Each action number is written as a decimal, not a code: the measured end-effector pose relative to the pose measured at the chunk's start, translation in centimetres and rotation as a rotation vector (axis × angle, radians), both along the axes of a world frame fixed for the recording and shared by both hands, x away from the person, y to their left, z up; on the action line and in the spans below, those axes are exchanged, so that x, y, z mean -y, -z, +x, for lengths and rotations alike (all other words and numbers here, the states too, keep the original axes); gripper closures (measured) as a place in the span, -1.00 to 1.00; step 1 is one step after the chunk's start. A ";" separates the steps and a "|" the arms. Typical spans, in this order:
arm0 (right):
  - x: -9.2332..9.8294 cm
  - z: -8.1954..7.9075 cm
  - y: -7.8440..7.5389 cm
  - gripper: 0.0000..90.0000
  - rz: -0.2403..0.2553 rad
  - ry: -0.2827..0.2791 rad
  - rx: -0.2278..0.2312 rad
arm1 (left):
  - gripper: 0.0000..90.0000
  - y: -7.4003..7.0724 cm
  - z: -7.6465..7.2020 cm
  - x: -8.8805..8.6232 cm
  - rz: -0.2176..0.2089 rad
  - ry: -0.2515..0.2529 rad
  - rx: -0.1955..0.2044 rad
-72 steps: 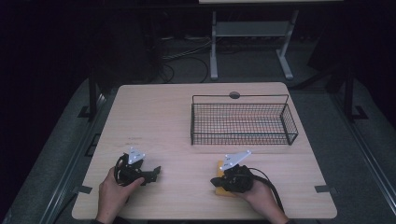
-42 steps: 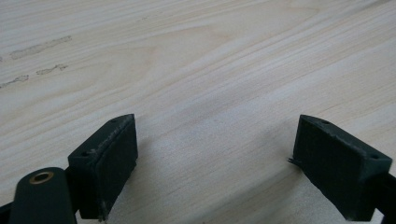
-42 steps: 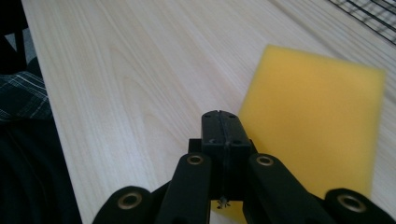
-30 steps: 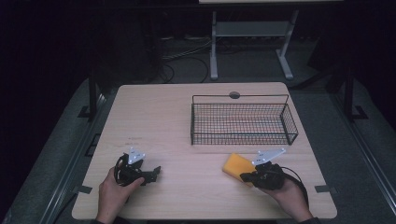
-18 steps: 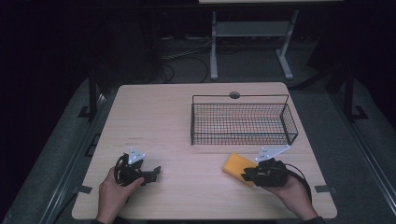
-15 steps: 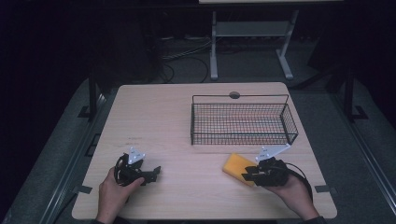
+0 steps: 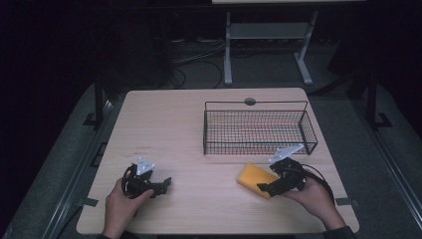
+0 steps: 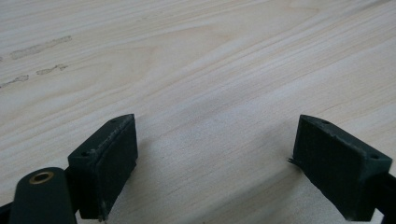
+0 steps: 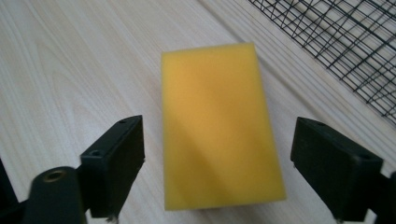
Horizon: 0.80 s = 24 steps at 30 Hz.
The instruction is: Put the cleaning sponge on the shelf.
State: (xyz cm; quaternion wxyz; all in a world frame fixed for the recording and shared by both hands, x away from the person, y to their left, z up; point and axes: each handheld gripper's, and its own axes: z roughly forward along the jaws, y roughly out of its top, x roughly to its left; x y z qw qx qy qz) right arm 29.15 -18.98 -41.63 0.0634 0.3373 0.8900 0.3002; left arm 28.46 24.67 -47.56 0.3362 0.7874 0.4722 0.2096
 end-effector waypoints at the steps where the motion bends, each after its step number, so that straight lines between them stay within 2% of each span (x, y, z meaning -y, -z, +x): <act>1: -0.2 0.2 0.0 -0.67 -0.006 -0.009 -0.004 | -0.71 0.0 0.0 0.0 -0.001 0.000 0.000; 5: -1.1 0.7 0.2 -0.70 -0.041 -0.038 -0.021 | -0.71 0.0 0.0 0.0 -0.002 0.000 0.000; 8: -1.5 1.0 0.3 -0.70 -0.052 -0.046 -0.027 | -0.71 0.0 0.0 0.0 -0.001 0.000 0.000; 11: -2.1 1.4 0.6 -0.70 -0.085 -0.051 -0.026 | -0.71 0.0 0.0 0.0 -0.001 0.000 0.001; 16: -2.5 1.9 0.8 -0.71 -0.096 -0.060 -0.038 | -0.71 0.0 0.0 0.0 -0.001 0.000 0.000; 24: -3.4 2.3 1.8 -0.77 -0.148 -0.079 -0.043 | -0.71 0.0 0.0 0.0 -0.001 0.000 -0.001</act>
